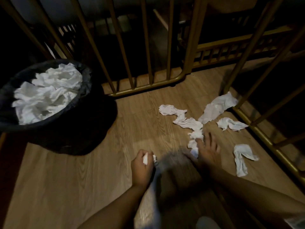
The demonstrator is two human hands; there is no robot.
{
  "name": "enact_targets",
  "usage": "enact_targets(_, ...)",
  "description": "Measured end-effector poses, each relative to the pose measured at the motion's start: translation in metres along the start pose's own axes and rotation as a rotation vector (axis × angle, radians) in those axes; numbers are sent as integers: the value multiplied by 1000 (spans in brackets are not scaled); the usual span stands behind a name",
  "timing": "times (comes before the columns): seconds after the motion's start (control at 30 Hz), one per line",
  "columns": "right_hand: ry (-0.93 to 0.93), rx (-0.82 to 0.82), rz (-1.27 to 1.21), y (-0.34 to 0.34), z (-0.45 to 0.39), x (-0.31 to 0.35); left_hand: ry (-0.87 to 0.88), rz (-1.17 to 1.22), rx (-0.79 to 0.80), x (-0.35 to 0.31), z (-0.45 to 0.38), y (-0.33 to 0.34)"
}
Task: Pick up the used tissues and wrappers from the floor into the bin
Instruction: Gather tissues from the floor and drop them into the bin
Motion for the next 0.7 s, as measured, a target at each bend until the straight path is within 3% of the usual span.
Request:
enact_targets(0.13,-193,-91,-165,4,-10,8,4,-7,-23,-9,-14,-8)
enact_targets(0.27,-413,-29,-262,13,0,31,-17,-38,-69,-16,-27,-24)
enact_targets(0.37,-393,-73,-319,4,1,48,-37,-73,-104,-19,-39,-37)
enact_targets(0.53,-454,-254,-544,-62,-14,113,105,-163,2,-75,-60,-55)
enact_targets(0.7,-757,-519,-506,-166,-36,202,351,-148,53,-186,-61,-117)
Point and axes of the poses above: each hand's wrist, its own z-axis away from the middle knuckle, its own y-axis out of the palm, x = y × z, the point moved 10 cm from there along -z, towards the middle knuckle, and after that the axes turned 12 degrees about -y, right-handed, at the moved point
